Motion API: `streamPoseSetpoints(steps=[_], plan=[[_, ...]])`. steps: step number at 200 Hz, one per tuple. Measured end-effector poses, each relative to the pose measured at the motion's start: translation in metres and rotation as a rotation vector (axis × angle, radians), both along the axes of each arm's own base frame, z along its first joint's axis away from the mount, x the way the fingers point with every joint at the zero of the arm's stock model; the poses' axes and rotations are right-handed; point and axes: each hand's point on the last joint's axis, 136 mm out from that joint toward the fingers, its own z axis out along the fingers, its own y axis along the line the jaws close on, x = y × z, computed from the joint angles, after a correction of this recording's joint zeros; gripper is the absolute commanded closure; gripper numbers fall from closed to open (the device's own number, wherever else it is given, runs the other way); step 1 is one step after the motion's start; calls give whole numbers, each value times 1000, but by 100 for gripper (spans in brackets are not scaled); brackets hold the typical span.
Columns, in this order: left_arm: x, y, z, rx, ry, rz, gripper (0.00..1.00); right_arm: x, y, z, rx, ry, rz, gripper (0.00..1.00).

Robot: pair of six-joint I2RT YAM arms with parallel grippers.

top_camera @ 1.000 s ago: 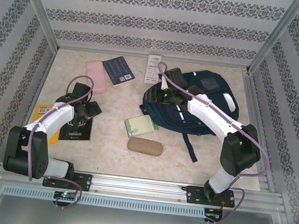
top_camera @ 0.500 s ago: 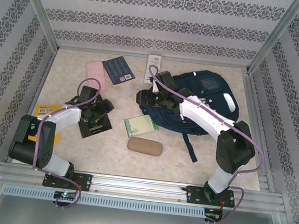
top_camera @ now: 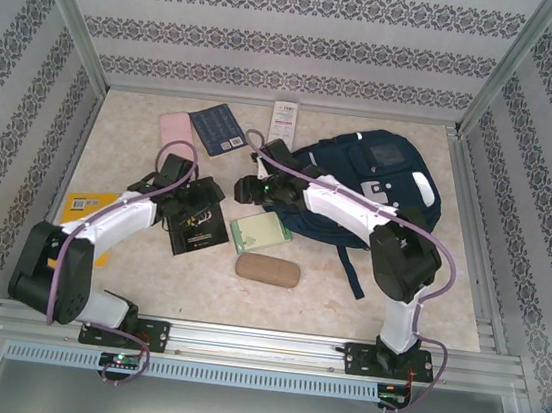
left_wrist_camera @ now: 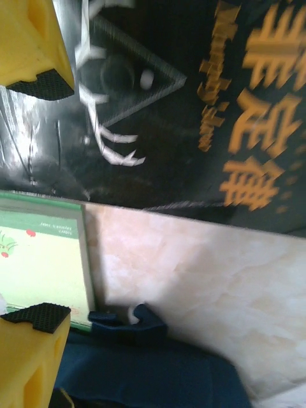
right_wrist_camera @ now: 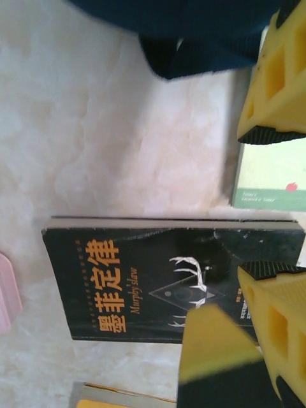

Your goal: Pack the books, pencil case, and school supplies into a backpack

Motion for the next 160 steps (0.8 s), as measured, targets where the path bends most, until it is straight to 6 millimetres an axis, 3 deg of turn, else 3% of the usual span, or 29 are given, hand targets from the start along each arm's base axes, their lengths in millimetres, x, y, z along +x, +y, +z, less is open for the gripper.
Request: streamPoseSetpoints(steps=[24,48,81,122,160], plan=[[-7,43,3,43,-9,92,19,-3,22,-7,2,6,38,52],[-28,68,-17,67,46,142,21,-5,42,-20,-8,11,72,54],[-55,65,-48,40,130,110,26,-8,61,-48,-53,29,114,54],[-55,58,-58,18,146,68,29,-14,67,-88,-125,75,150,53],[-54,58,-60,21,150,63,29,-11,71,-89,-130,76,155,52]])
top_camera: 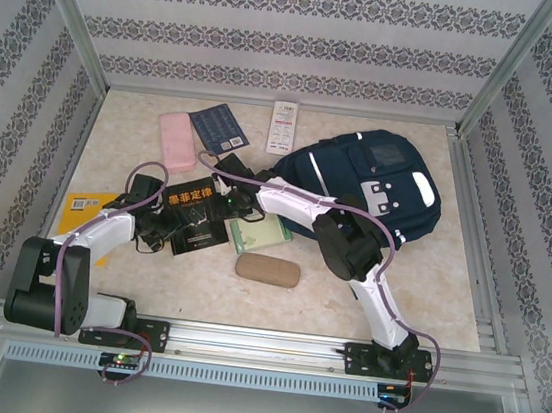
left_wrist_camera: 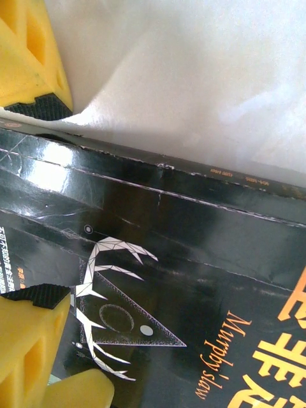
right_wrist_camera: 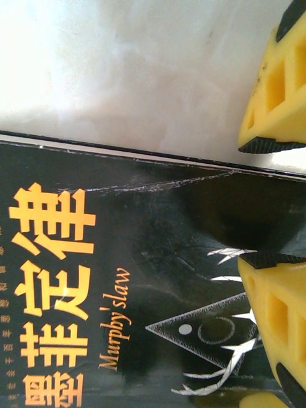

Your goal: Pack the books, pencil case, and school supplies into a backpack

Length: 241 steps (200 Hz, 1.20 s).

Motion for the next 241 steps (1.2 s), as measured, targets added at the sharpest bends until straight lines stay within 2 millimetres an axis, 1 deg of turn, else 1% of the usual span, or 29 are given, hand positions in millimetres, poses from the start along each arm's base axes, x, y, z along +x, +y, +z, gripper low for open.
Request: streamPoseSetpoints(steps=[33,62,74,95,109,123,135,149,171,183,196,222,226,234,241], plan=[[0,0,-2,2,4,-6,30,-1,1,0,-3,0,3,51],[-1,0,-3,-12,5,-11,38,-2,3,0,0,5,6,51],[-1,-1,-2,-26,-2,-9,39,-3,3,0,2,11,6,51],[5,-9,2,-85,-56,-29,42,-3,4,0,7,16,7,51],[5,-12,4,-111,-79,-28,44,-2,3,1,9,17,3,51],[3,-17,8,-148,-99,-34,45,1,1,1,5,11,-5,51],[2,-21,15,-173,-121,-41,46,4,0,1,6,11,-10,51],[6,-25,28,-198,-167,-47,46,5,-1,1,5,11,-16,51],[23,-38,61,-265,-310,-93,45,4,0,2,13,20,-16,51],[26,-41,70,-282,-346,-106,46,3,2,3,24,28,-16,51],[26,-42,70,-284,-345,-109,47,2,3,3,31,36,-18,51],[24,-39,61,-261,-294,-105,49,0,4,3,37,45,-15,51],[24,-38,59,-256,-283,-102,51,0,4,3,37,46,-15,51],[23,-36,55,-244,-262,-99,59,-1,4,3,38,47,-13,51],[22,-35,51,-232,-244,-98,64,-1,4,3,38,48,-13,51]])
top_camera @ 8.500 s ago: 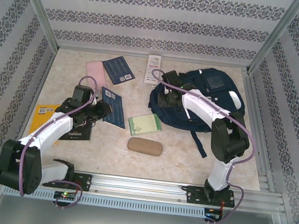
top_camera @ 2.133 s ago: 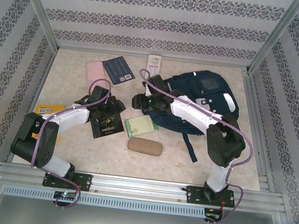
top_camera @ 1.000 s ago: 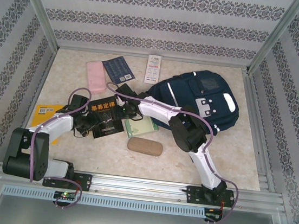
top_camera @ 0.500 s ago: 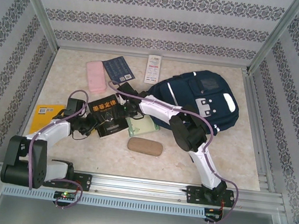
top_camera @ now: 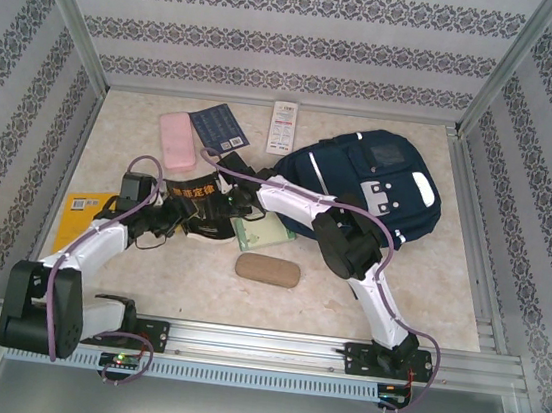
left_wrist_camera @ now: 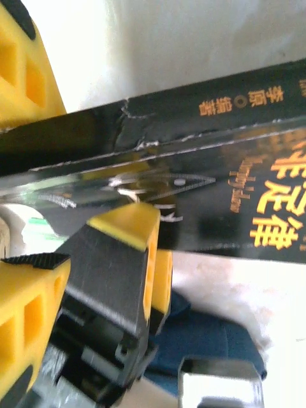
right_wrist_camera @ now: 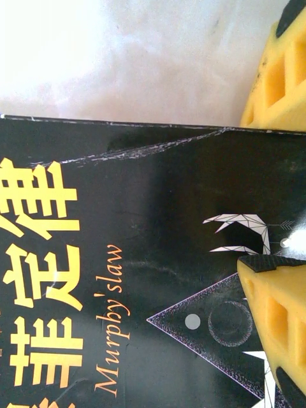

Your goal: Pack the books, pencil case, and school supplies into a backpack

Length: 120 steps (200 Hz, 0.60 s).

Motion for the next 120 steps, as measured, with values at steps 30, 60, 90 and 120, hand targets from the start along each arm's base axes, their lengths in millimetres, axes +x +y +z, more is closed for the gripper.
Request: streamPoseSetpoints(steps=[30,60,90,120], plan=[[-5,5,-10,38,45,5,83,0,0,1,1,-1,4,48],[-6,6,-7,57,50,-2,99,-5,-9,12,-13,-19,18,45],[3,5,19,68,-21,-13,100,-6,-33,63,-17,-129,23,43],[16,6,47,73,-92,-15,100,21,-84,126,-17,-290,-63,46]])
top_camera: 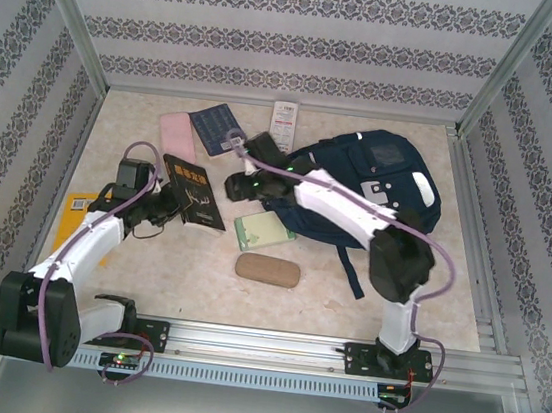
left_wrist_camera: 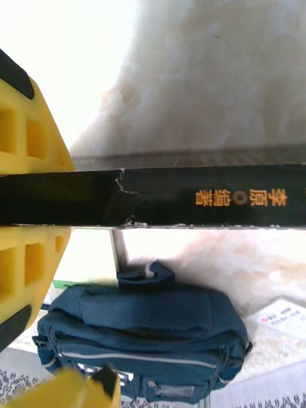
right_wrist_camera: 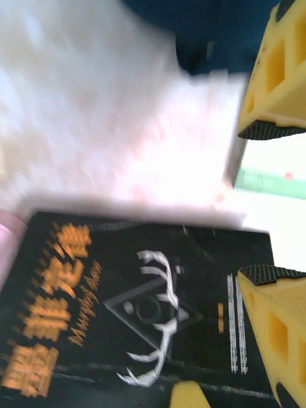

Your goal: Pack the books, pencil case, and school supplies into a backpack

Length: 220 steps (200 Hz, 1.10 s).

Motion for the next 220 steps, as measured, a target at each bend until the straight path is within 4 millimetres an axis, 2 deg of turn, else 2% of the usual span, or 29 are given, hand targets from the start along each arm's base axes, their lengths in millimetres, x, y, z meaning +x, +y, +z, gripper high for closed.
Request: streamPoseSetpoints(steps=[12,24,41,61,94,113,156,192,220], plan=[[3,0,6,0,-12,0,100,16,-28,11,-14,-40,-57,48],[5,-1,11,-3,-20,-3,100,30,-54,10,-41,-53,-111,49],[7,-2,17,-9,-30,-10,100,43,-90,-10,-109,-38,-176,49],[9,-4,23,-19,-44,-20,100,42,-112,-36,-196,7,-195,49],[9,-8,29,-35,-53,-36,100,43,-125,-65,-313,23,-182,48],[8,-10,30,-42,-51,-46,100,46,-131,-74,-357,17,-181,48],[6,-13,35,-49,-58,-64,100,49,-138,-73,-383,3,-176,50],[5,-14,35,-54,-56,-70,100,54,-148,-65,-383,-9,-186,50],[5,-17,38,-55,-60,-79,100,53,-156,-71,-394,5,-193,50]])
